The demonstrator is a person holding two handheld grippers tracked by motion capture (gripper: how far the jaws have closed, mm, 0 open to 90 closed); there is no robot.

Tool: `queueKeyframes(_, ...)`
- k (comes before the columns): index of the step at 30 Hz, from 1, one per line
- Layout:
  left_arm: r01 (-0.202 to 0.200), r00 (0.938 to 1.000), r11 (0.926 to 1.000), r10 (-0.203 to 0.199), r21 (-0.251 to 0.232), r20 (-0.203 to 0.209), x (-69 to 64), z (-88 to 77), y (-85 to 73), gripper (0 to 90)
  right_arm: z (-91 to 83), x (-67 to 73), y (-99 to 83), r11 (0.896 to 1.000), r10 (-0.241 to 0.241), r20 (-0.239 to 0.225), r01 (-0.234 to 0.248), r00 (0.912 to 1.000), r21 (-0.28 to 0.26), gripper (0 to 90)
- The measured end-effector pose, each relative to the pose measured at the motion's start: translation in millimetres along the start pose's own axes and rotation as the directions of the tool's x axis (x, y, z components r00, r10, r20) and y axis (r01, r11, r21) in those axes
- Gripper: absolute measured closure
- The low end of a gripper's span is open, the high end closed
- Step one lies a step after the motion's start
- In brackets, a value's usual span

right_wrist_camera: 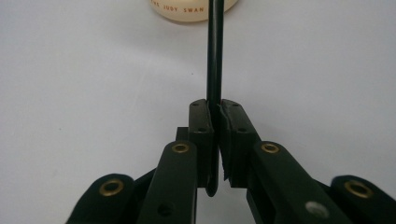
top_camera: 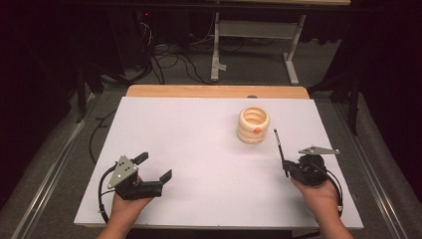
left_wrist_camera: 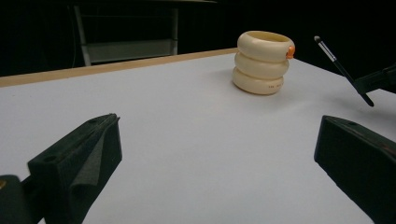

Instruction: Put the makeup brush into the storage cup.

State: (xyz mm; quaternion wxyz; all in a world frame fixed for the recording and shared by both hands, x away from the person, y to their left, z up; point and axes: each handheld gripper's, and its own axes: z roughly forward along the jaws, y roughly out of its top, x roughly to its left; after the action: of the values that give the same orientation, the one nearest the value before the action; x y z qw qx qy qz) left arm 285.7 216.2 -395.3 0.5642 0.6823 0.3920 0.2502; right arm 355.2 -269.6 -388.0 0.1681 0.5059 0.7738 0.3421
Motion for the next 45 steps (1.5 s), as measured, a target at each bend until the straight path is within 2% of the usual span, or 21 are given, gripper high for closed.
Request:
queueKeyframes(11, 0.000, 1.0000, 0.9999, 0.000, 0.013, -0.004, 0.6, 1.9, -1.8, 1.6, 3.1, -0.9, -8.0, 0.997, -0.011, 0.004, 0.011, 0.9999, -0.080, 86.0)
queueKeyframes(18, 0.001, 1.0000, 0.9998, -0.001, 0.019, -0.007, 1.2, 2.2, -2.7, 1.5, 5.0, -2.9, -13.4, 0.990, 0.007, 0.002, -0.007, 1.0000, -0.144, 86.1)
queueKeyframes(36, 0.012, 0.9999, 0.9994, -0.012, 0.034, -0.010, 4.8, 4.8, -5.5, 1.5, 6.5, -5.1, -22.7, 0.976, 0.009, -0.015, -0.012, 0.9998, -0.217, 86.0)
queueKeyframes(45, 0.030, 0.9996, 0.9983, -0.030, 0.050, -0.004, 6.7, 9.3, -10.0, 2.0, 10.7, -1.0, -29.5, 0.966, -0.024, -0.027, 0.016, 0.9993, -0.258, 86.0)
